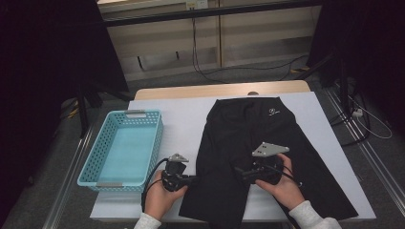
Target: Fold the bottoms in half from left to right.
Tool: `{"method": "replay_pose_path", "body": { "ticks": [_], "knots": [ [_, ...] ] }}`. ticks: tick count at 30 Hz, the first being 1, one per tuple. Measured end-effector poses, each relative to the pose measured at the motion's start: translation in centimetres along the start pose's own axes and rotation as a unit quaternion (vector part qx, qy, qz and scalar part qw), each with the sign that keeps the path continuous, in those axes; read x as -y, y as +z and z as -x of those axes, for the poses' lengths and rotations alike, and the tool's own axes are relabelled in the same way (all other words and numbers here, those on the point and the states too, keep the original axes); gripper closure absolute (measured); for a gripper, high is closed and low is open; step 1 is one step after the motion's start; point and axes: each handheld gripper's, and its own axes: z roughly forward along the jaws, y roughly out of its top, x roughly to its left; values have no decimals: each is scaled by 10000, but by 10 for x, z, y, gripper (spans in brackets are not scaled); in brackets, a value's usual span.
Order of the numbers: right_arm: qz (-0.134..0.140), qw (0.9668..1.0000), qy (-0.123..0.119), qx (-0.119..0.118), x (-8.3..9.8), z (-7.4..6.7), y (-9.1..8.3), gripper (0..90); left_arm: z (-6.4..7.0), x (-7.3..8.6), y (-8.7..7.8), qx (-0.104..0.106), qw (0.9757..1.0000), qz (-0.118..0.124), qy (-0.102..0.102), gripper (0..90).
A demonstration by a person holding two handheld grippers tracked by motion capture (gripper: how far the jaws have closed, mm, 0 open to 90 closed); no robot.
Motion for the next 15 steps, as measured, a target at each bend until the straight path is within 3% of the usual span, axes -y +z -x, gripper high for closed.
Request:
{"method": "replay_pose_path", "body": {
  "ticks": [8, 13, 15],
  "knots": [
    [165, 9995, 260, -20, -8, 4, 2, 120, 14, -10, -5, 146, 9993, 297, 176, 886],
    [99, 9997, 223, 20, -15, -1, 11, 111, 19, -12, -3, 279, 9987, 356, 250, 886],
    [110, 9998, 190, 26, -19, -3, 14, 108, 22, -13, -3, 208, 9986, 366, 333, 886]
  ]
}}
